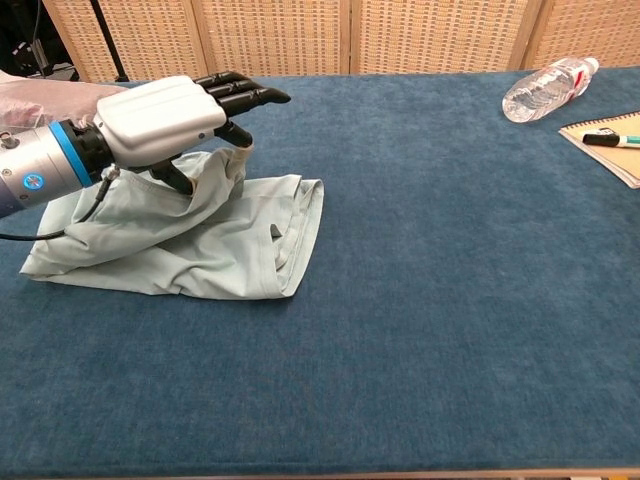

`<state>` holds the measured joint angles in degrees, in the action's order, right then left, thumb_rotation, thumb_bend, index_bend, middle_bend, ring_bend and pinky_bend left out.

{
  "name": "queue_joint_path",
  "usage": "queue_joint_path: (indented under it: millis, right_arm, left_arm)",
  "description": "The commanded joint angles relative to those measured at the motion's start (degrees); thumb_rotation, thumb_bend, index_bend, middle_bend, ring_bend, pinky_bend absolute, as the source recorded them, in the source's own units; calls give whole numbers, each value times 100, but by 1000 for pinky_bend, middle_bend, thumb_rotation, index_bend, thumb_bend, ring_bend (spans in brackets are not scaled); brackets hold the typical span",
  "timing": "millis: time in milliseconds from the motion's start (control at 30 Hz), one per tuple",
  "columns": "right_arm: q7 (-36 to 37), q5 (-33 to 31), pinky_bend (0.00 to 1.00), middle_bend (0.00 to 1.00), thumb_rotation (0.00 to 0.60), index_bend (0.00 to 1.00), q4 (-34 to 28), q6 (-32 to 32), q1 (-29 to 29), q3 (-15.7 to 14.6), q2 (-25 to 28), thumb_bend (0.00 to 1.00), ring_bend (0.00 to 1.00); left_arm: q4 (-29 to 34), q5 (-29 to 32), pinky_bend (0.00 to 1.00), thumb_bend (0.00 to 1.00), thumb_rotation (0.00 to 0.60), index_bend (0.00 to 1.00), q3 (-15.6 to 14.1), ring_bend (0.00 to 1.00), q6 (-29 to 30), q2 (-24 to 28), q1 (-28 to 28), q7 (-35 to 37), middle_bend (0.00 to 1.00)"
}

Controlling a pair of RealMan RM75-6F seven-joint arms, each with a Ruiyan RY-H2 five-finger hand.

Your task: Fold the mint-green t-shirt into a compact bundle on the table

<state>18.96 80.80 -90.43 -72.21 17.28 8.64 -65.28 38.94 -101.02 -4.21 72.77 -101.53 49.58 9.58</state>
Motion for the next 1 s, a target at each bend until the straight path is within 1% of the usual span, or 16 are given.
queue_joint_path:
  millis: [33, 300, 333, 400, 433, 467, 500, 533, 567, 633, 667, 767, 833, 1000]
  right_arm:
    - [13, -1, 70, 0, 600, 0, 7, 10, 3, -1, 2, 0, 0]
    - [66, -4, 70, 0, 600, 0, 18, 9, -1, 4, 16, 0, 0]
    - [75, -4, 70, 0, 600, 0, 17, 7, -3, 5, 19, 0, 0]
    - [94, -5, 70, 0, 600, 0, 22, 4, -5, 9, 26, 0, 0]
    - [99, -4, 70, 0, 600, 0, 24, 4, -5, 9, 28, 0, 0]
    - [106, -2, 70, 0, 600, 0, 26, 5, -5, 8, 29, 0, 0]
    - [110, 1, 70, 0, 600, 0, 27, 6, -5, 7, 29, 0, 0]
    - [113, 2, 70, 0, 600, 0, 28, 7, -5, 7, 30, 0, 0]
    - [114, 5, 70, 0, 600, 0, 29, 6, -5, 5, 31, 0, 0]
    - [117, 9, 70, 0, 600, 0, 28, 2, -7, 4, 34, 0, 0]
    - [122, 9, 70, 0, 600, 0, 26, -1, -8, 5, 36, 0, 0]
    - [127, 9, 70, 0, 600, 0, 26, -12, -14, 8, 40, 0, 0]
    - [132, 13, 70, 0, 600, 0, 23, -15, -16, 7, 44, 0, 0]
    - [131, 25, 70, 0, 600, 0, 20, -23, -20, -1, 46, 0, 0]
  left_arm:
    - [5, -19, 0, 931, 600, 727, -9, 0, -53, -53, 38, -52, 0]
    - [-28, 26, 0, 870, 600, 727, 0, 0, -253, -253, 86, -195, 0]
    - [-38, 31, 0, 849, 600, 702, 5, 0, -257, -275, 87, -216, 0]
    - [-47, 75, 0, 770, 600, 543, 40, 0, -274, -330, 81, -249, 0]
    - [-37, 96, 0, 691, 600, 380, 55, 0, -285, -343, 77, -248, 0]
    - [-9, 131, 0, 589, 600, 209, 85, 0, -291, -361, 74, -242, 0]
    - [13, 163, 0, 471, 600, 86, 112, 0, -300, -373, 70, -254, 0]
    - [40, 190, 0, 394, 600, 35, 134, 0, -313, -379, 69, -269, 0]
    - [88, 219, 0, 288, 600, 0, 163, 0, -320, -381, 70, -274, 0]
    - [171, 250, 0, 166, 600, 0, 204, 0, -285, -379, 65, -257, 0]
    - [227, 264, 0, 125, 600, 0, 230, 0, -241, -376, 59, -239, 0]
    - [347, 267, 0, 62, 600, 0, 261, 0, -145, -352, 45, -192, 0]
    - [446, 275, 0, 36, 600, 0, 280, 0, -114, -321, 42, -160, 0]
    - [884, 315, 0, 31, 600, 0, 390, 0, 57, -149, 20, -80, 0]
